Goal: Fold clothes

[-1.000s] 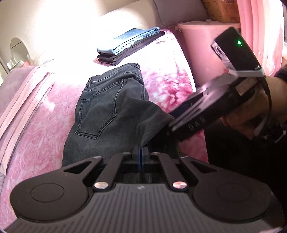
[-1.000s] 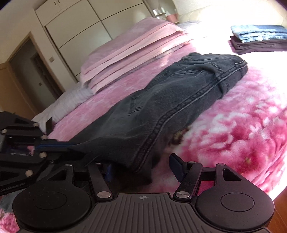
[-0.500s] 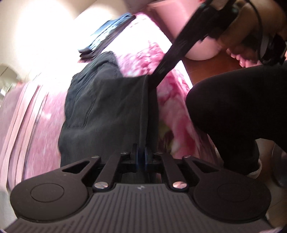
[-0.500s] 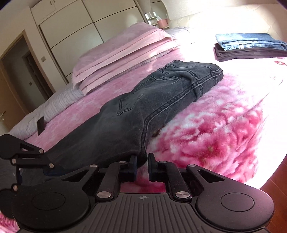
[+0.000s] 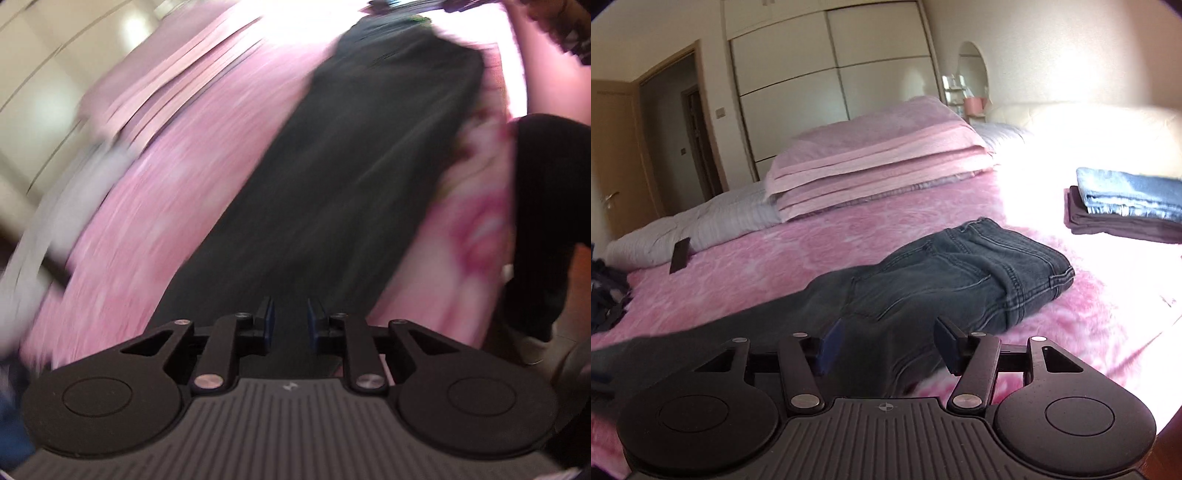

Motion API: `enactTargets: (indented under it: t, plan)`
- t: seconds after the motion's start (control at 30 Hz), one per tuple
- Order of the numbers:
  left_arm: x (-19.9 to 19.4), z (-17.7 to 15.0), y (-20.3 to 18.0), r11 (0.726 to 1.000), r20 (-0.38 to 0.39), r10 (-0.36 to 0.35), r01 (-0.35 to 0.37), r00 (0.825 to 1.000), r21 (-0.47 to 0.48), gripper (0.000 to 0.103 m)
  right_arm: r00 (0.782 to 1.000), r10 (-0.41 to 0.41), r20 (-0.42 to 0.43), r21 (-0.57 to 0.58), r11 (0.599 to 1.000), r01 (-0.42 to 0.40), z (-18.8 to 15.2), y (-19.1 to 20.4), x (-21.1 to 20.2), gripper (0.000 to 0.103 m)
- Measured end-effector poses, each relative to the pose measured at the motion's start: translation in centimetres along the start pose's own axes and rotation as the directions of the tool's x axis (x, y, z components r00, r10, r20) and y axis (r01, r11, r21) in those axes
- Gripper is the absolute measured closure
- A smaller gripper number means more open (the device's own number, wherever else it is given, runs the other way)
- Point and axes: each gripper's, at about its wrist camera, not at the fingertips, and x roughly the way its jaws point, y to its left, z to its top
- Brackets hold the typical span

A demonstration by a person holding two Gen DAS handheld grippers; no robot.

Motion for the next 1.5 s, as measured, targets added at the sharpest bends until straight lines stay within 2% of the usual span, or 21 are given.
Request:
enactTargets:
  t: [0.1, 0.2, 0.3, 0.37, 0.47, 0.53, 0.7, 0.77, 0.8, 0.87, 0.9, 0.93, 1.07, 1.1, 1.13, 1.2, 1.23, 1.3, 1.4, 1.43, 1.5]
  plan:
    - [0.0, -2.5, 2.7, 0.995, -0.063, 0.042, -0.048, 0.997, -0.086, 0.086, 0.995, -0.085, -0.045, 0.042, 0.995, 0.087, 2.1, -3.0, 3.2, 0.046]
    - [0.0, -3.2, 3.8, 0.991, -0.088, 0.064, -0.074, 0.994, -0.114, 0.086, 0.978, -0.171, -0.123, 0.236, 0.952, 0.196, 3.5, -7.9, 5.8, 0.045]
    - [0.6, -2.7, 3.9, 0.992, -0.093, 0.059, -0.069, 0.994, -0.106, 0.086, 0.980, -0.128, -0.149, 0.469, 0.864, 0.184, 3.4, -12.4, 7.3, 0.045]
    - [1.3, -2.4, 3.6, 0.994, -0.091, 0.056, -0.064, 0.994, -0.086, 0.086, 0.983, -0.096, -0.156, 0.561, 0.811, 0.168, 2.7, -14.4, 8.6, 0.045]
    - [2.7, -1.9, 3.0, 0.997, -0.096, 0.055, -0.059, 0.994, -0.040, 0.086, 0.986, -0.080, -0.146, 0.591, 0.792, 0.152, 2.7, -15.9, 9.7, 0.046]
    - [3.4, -1.7, 2.5, 0.998, -0.107, 0.056, -0.057, 0.993, 0.000, 0.086, 0.988, -0.070, -0.139, 0.610, 0.779, 0.141, 2.8, -16.9, 10.5, 0.054]
    - [3.7, -1.7, 2.5, 0.999, -0.116, 0.050, -0.047, 0.992, 0.025, 0.086, 0.991, -0.048, -0.121, 0.653, 0.748, 0.116, 2.8, -19.2, 12.3, 0.055]
    - [3.5, -1.9, 2.5, 0.998, -0.119, 0.054, -0.052, 0.991, 0.023, 0.086, 0.991, -0.064, -0.116, 0.628, 0.768, 0.123, 3.1, -18.2, 11.5, 0.055]
    - [3.5, -2.0, 2.5, 0.998, -0.120, 0.057, -0.054, 0.991, 0.022, 0.086, 0.993, -0.055, -0.106, 0.644, 0.757, 0.111, 3.1, -18.2, 11.0, 0.050]
    - [3.3, -2.1, 2.5, 0.998, -0.121, 0.059, -0.058, 0.991, 0.015, 0.086, 0.997, -0.033, -0.065, 0.705, 0.706, 0.070, 2.8, -19.0, 9.9, 0.044]
    - [3.3, -2.1, 2.5, 0.998, -0.121, 0.059, -0.058, 0.991, 0.011, 0.086, 0.998, -0.039, -0.046, 0.734, 0.677, 0.060, 2.7, -19.6, 9.6, 0.038]
    - [3.3, -2.2, 2.5, 0.998, -0.121, 0.059, -0.059, 0.991, 0.007, 0.086, 0.999, -0.044, -0.030, 0.759, 0.649, 0.051, 2.7, -20.3, 9.4, 0.037]
    - [3.3, -2.1, 2.4, 0.998, -0.127, 0.063, -0.063, 0.990, 0.010, 0.086, 0.998, -0.041, -0.047, 0.807, 0.587, 0.062, 2.7, -22.5, 11.3, 0.037]
    - [3.3, -2.0, 2.4, 0.998, -0.130, 0.065, -0.064, 0.989, 0.012, 0.086, 0.997, -0.043, -0.061, 0.797, 0.600, 0.075, 3.0, -22.6, 11.7, 0.045]
    - [3.3, -2.0, 2.4, 0.998, -0.132, 0.065, -0.064, 0.989, 0.013, 0.086, 0.996, -0.046, -0.075, 0.786, 0.612, 0.088, 3.3, -22.7, 12.1, 0.060]
    - [3.3, -1.9, 2.4, 0.998, -0.136, 0.065, -0.064, 0.989, 0.014, 0.086, 0.994, -0.052, -0.099, 0.767, 0.632, 0.110, 3.8, -23.1, 12.9, 0.074]
    - [3.4, -1.8, 2.3, 0.998, -0.138, 0.065, -0.063, 0.988, 0.020, 0.086, 0.995, -0.052, -0.090, 0.775, 0.624, 0.103, 3.9, -23.9, 13.2, 0.076]
    - [3.5, -1.7, 2.3, 0.998, -0.141, 0.065, -0.061, 0.988, 0.032, 0.086, 0.993, -0.044, -0.108, 0.764, 0.636, 0.111, 3.9, -24.6, 14.1, 0.076]
    - [3.5, -1.7, 2.1, 0.996, -0.145, 0.072, -0.065, 0.987, 0.055, 0.086, 0.989, -0.065, -0.134, 0.670, 0.729, 0.138, 4.6, -23.4, 13.6, 0.073]
    - [3.5, -1.7, 2.0, 0.996, -0.144, 0.077, -0.069, 0.987, 0.061, 0.086, 0.989, -0.069, -0.131, 0.653, 0.745, 0.139, 4.5, -22.7, 12.5, 0.064]
    - [3.2, -1.7, 1.8, 0.994, -0.142, 0.091, -0.081, 0.986, 0.071, 0.086, 0.989, -0.078, -0.126, 0.617, 0.774, 0.140, 4.5, -21.3, 10.4, 0.055]
